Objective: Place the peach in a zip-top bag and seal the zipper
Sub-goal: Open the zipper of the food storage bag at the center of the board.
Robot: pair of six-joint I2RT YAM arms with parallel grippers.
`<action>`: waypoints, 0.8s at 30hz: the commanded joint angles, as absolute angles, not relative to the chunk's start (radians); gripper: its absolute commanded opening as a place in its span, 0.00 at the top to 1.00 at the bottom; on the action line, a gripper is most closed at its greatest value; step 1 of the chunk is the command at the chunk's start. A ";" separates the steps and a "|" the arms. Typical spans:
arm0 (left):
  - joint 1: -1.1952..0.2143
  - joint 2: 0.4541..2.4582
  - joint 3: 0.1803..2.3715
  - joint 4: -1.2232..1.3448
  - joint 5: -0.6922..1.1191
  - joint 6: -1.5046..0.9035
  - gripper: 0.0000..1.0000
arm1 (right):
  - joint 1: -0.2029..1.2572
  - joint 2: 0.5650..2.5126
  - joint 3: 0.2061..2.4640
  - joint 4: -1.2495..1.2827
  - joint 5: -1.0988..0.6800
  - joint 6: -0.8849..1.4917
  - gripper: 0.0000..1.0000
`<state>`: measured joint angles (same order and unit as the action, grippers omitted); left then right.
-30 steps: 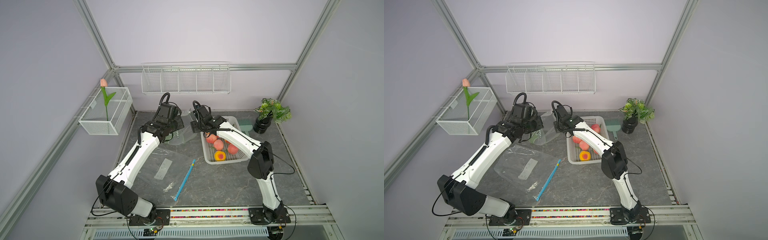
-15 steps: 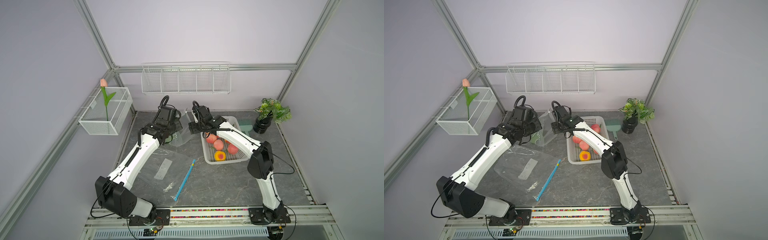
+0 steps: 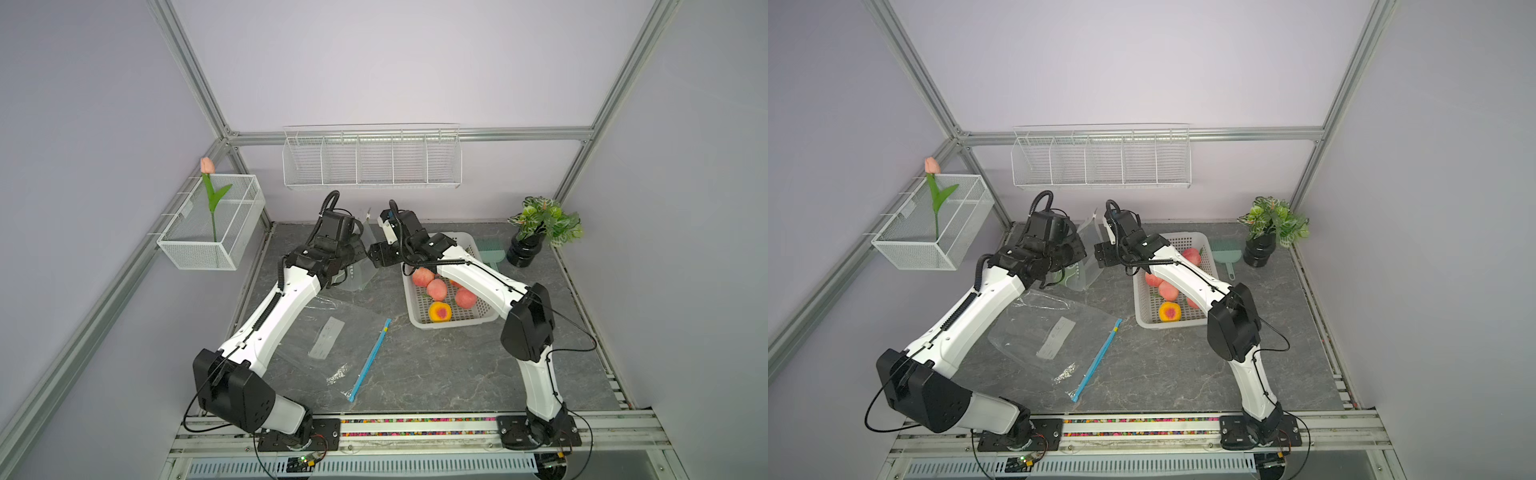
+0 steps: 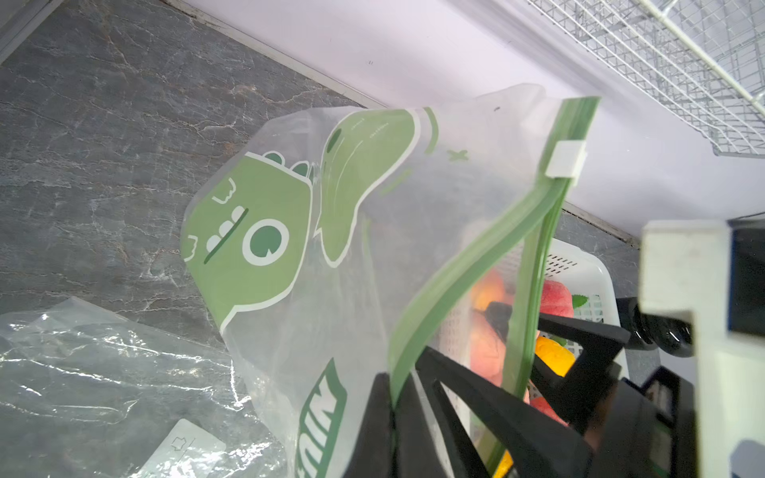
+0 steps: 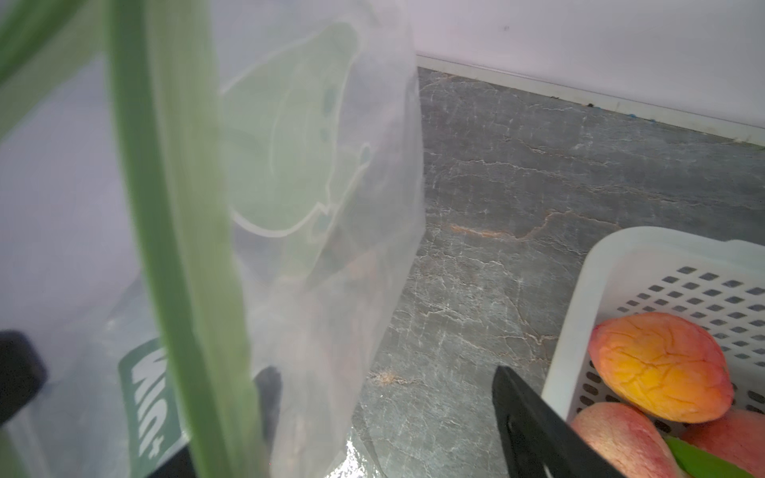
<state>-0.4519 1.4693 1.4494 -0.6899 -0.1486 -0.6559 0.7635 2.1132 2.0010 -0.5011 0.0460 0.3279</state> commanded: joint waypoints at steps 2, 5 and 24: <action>-0.451 1.483 1.448 -0.690 -0.158 -0.678 1.00 | 0.768 2.098 2.001 -0.562 0.234 0.368 0.21; -0.452 1.483 1.447 -0.693 -0.165 -0.678 1.00 | 0.768 2.108 2.005 -0.597 0.303 0.369 0.24; -0.475 1.552 1.456 -0.697 -0.092 -0.667 1.00 | 0.750 2.122 1.945 -0.676 0.378 0.460 0.27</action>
